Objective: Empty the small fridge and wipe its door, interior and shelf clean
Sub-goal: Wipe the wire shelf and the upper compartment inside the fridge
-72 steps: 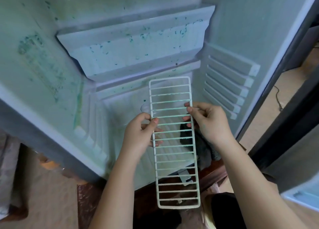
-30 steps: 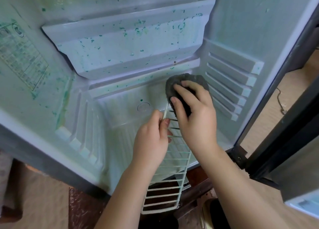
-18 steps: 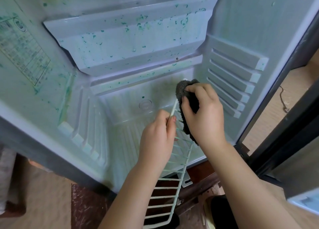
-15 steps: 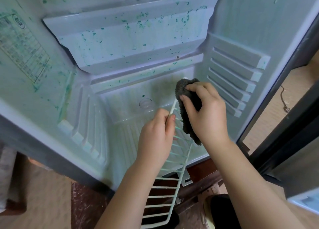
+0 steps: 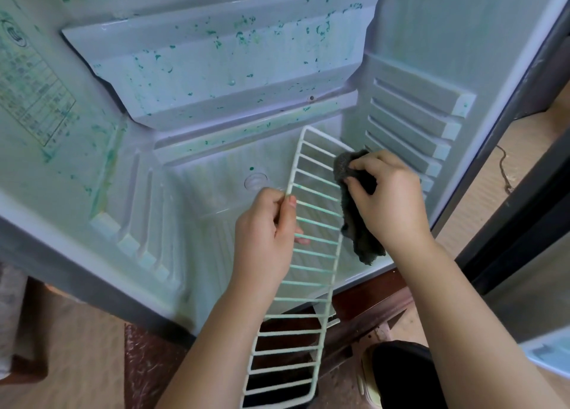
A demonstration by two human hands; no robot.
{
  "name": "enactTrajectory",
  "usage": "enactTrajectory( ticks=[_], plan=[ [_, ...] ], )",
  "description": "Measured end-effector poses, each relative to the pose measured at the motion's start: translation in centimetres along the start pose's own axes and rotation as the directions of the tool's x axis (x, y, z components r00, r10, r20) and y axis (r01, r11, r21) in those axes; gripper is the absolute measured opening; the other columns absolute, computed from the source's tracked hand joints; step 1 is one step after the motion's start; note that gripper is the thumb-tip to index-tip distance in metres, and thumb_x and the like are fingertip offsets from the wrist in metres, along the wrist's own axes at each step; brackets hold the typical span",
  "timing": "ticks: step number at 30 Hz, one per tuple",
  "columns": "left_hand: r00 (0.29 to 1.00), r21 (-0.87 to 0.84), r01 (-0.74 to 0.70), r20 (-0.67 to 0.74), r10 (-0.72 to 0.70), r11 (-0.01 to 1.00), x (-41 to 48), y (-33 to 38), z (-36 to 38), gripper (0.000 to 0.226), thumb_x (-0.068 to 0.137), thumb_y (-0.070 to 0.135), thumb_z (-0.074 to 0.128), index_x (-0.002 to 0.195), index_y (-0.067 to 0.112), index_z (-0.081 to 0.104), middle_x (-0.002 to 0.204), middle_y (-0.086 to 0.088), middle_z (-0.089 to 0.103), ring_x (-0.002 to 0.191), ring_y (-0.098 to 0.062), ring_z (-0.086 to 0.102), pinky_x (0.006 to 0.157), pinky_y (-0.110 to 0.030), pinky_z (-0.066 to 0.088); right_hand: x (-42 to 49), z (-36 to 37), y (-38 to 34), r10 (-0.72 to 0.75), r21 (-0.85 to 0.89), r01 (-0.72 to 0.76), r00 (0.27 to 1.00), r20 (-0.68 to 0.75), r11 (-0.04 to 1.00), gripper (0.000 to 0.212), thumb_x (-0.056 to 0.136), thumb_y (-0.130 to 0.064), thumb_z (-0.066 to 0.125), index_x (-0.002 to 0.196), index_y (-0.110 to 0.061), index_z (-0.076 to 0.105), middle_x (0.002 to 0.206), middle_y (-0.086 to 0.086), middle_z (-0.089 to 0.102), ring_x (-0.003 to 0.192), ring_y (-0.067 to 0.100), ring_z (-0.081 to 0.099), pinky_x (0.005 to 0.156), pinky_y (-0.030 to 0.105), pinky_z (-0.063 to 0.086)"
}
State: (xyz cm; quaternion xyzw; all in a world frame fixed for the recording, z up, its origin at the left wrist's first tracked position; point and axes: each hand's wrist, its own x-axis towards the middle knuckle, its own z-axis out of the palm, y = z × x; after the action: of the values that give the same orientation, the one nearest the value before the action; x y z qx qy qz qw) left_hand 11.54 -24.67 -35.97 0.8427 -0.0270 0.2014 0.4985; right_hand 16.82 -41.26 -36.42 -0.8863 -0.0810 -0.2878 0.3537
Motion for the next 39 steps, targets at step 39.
enactTrajectory(
  ticks=[39],
  plan=[
    [0.997,0.055,-0.072,0.014,0.071,0.996,-0.2,-0.3,0.1,0.021,0.099,0.014,0.052,0.081,0.005,0.056,0.056,-0.008,0.058,0.054,0.0,0.066,0.047,-0.026,0.044,-0.8,0.2,0.7,0.08,-0.021,-0.08,0.997,-0.011,0.997,0.016,0.084,-0.012,0.071,0.099,-0.006,0.071,0.096,0.008,0.062,0.088,0.026,0.06,0.073,0.022,0.038]
  ],
)
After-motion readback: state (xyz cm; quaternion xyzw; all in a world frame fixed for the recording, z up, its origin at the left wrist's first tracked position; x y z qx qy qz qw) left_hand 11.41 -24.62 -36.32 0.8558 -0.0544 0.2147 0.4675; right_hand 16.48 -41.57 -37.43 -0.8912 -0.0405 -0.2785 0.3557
